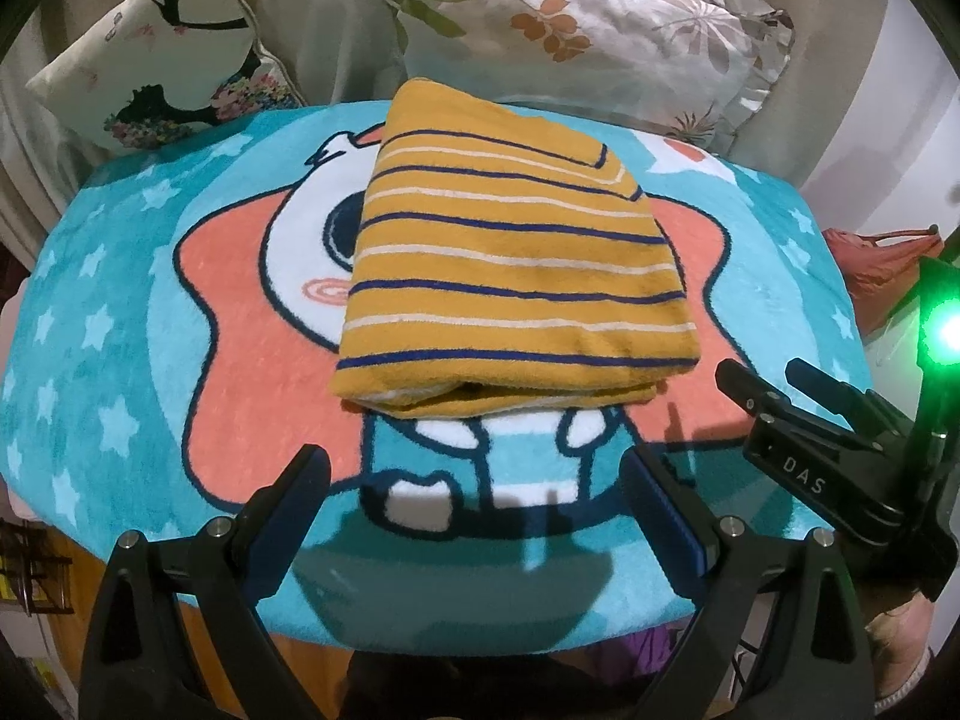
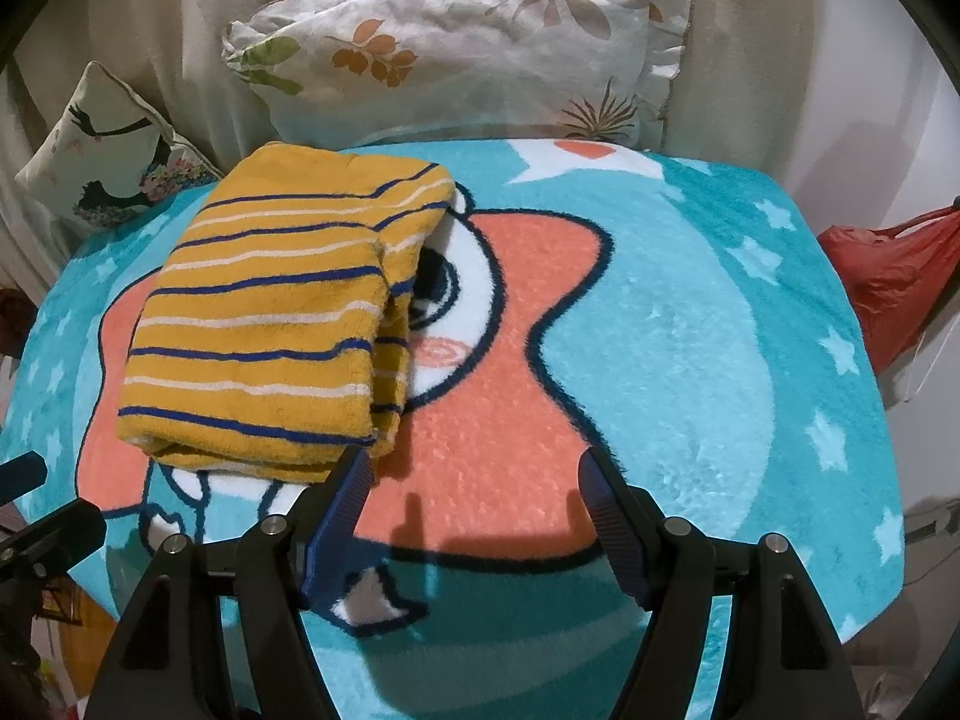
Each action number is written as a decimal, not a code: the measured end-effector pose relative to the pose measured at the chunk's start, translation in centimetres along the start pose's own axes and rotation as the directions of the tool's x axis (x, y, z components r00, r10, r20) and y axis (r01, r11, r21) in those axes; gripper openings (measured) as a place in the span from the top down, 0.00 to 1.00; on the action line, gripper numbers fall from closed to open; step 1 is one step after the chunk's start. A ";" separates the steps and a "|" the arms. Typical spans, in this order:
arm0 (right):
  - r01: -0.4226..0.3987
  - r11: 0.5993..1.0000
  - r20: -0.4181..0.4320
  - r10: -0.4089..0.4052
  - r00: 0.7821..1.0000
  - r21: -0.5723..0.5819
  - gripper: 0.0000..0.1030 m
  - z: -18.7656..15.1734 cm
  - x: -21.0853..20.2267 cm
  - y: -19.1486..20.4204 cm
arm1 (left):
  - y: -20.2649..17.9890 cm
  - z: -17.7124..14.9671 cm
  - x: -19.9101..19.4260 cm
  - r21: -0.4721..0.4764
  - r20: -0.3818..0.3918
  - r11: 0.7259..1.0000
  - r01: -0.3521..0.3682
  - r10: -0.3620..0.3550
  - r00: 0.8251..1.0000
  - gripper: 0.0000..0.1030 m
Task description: Fold small clothes
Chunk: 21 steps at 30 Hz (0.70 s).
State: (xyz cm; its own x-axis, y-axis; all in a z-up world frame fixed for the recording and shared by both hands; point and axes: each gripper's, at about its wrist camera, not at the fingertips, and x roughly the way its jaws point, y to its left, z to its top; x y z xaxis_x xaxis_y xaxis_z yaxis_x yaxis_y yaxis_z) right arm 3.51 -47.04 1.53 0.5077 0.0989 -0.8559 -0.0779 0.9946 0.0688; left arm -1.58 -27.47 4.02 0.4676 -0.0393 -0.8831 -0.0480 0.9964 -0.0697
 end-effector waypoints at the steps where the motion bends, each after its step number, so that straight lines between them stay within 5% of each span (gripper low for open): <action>1: -0.001 1.000 0.001 0.001 1.000 -0.003 0.26 0.0 0.0 0.1 | 0.2 0.0 0.0 -0.004 -0.001 1.000 0.000 0.000 1.000 0.06; 21: -0.012 1.000 0.001 0.012 1.000 -0.029 0.25 0.4 0.1 1.2 | 0.8 -0.1 0.4 -0.022 -0.017 1.000 0.012 -0.012 1.000 0.06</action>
State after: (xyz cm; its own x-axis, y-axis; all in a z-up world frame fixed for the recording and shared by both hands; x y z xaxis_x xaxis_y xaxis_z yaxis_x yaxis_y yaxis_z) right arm 3.81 -45.84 1.69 0.5071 0.1109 -0.8547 -0.1088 0.9920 0.0641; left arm -1.46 -26.67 3.54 0.4527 -0.0525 -0.8901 -0.0621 0.9940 -0.0902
